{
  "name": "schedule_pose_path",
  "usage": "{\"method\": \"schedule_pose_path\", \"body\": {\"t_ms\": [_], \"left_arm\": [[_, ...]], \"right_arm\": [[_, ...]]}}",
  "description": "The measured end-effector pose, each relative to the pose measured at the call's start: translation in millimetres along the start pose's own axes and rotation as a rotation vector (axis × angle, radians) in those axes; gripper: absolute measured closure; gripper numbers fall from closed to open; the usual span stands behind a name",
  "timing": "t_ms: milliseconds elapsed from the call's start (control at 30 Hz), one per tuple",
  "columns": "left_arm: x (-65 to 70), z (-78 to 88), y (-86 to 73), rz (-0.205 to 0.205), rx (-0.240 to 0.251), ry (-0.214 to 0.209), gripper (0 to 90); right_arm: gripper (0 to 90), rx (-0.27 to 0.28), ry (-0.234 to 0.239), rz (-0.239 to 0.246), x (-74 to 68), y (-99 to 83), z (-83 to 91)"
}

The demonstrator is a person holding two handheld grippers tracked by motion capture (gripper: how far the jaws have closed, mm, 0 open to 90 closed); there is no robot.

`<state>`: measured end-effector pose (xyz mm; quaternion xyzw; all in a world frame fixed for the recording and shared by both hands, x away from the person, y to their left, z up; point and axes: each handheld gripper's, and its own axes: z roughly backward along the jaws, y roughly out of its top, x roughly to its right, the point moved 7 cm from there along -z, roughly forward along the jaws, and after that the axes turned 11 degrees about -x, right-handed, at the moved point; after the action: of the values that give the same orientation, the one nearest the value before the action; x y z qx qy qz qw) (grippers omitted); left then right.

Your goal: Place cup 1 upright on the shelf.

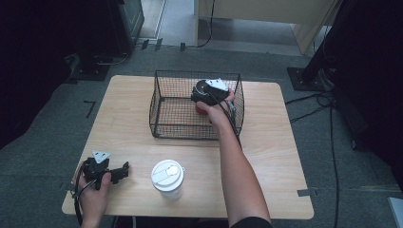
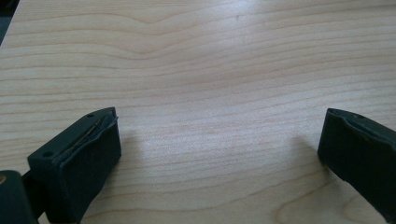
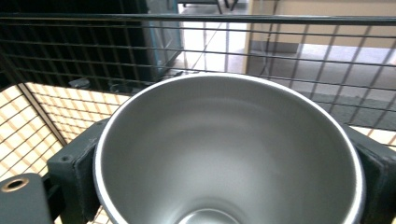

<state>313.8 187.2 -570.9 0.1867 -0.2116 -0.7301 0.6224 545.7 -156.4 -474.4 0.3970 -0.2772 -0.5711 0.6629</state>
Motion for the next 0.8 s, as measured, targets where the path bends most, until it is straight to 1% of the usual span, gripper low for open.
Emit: {"method": "schedule_pose_path", "body": {"t_ms": [167, 233, 267, 333, 467, 500, 667, 733, 800], "left_arm": [[0.1, 0.0, 0.1, 0.001, 0.001, 0.0, 0.0], [0.1, 0.0, 0.1, 0.001, 0.001, 0.0, 0.0], [0.1, 0.0, 0.1, 0.001, 0.001, 0.0, 0.0], [0.0, 0.0, 0.1, 0.001, 0.001, 0.0, 0.0], [0.0, 0.1, -0.1, -0.001, -0.001, 0.0, 0.0], [-0.1, 0.1, -0.1, -0.001, -0.001, 0.0, 0.0], [-0.1, 0.1, 0.0, -0.001, -0.001, 0.0, 0.0], [0.1, 0.0, 0.1, 0.001, 0.0, 0.0, 0.0], [0.0, 0.0, 0.0, -0.001, -0.001, 0.0, 0.0]], "right_arm": [[4.2, 0.009, 0.021, 0.0, -1.8, 2.2, 2.5], [2.6, 0.009, 0.029, 0.017, -2.9, 3.1, 3.8], [1.2, 0.009, 0.027, 0.031, -2.9, 3.6, 4.3], [0.0, 0.01, 0.022, 0.041, -2.8, 5.1, 6.1], [0.0, 0.044, 0.016, 0.037, -0.1, 13.7, 12.2], [0.0, 0.051, 0.025, 0.035, -0.6, 15.8, 14.0], [0.0, 0.076, 0.035, 0.049, -2.3, 24.4, 23.4], [0.0, 0.088, 0.039, 0.041, -2.1, 28.8, 28.4], [0.0, 0.101, 0.044, 0.045, -2.0, 32.9, 34.1]]}}
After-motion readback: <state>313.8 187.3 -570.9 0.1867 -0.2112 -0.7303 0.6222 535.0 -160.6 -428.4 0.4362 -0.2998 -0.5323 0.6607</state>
